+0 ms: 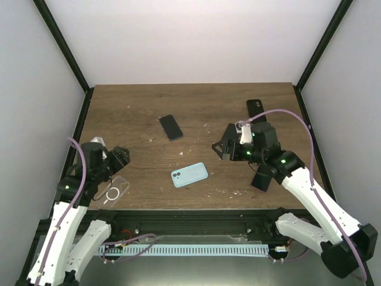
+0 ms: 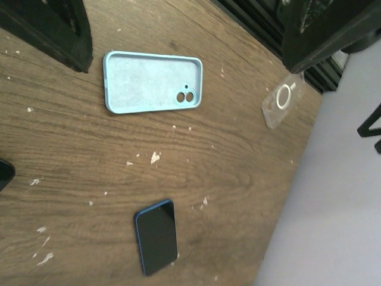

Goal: Put the phone into the phone case

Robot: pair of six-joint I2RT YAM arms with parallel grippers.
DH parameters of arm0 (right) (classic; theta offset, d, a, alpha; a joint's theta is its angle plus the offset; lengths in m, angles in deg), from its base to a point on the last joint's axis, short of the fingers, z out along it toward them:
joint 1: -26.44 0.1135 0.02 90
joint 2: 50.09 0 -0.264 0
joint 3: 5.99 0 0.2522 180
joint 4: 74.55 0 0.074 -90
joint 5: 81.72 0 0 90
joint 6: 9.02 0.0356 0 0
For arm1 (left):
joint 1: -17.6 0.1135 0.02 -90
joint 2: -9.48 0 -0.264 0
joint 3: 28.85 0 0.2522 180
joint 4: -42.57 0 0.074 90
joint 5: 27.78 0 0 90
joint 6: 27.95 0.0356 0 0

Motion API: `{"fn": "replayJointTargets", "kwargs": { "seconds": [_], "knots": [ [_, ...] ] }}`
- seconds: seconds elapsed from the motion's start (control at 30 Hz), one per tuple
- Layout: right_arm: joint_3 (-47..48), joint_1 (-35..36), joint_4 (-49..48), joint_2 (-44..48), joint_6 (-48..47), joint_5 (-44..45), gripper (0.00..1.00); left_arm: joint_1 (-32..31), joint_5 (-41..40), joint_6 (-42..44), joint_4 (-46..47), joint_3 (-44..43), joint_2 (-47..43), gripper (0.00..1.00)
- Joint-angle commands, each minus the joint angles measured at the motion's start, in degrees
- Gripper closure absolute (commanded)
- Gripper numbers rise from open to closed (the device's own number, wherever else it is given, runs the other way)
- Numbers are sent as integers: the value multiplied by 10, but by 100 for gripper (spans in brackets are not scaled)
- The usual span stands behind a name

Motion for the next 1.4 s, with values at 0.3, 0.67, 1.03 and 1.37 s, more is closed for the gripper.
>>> {"fn": "replayJointTargets", "kwargs": {
  "seconds": [0.3, 0.67, 1.03, 1.37],
  "knots": [
    [4, 7, -94, -173, -79, -59, 50, -1, -24, -194, 20, 123, 64, 25],
    [109, 30, -74, -339, -193, 20, 52, 8, 17, -184, 72, 172, 73, 25],
    [141, 77, -87, -429, -444, -59, 48, 8, 75, -75, 104, 170, 27, 1],
    [178, 125, -55, -514, -546, -14, 44, 9, 68, -28, 87, 145, -7, 0]
  ]
}}
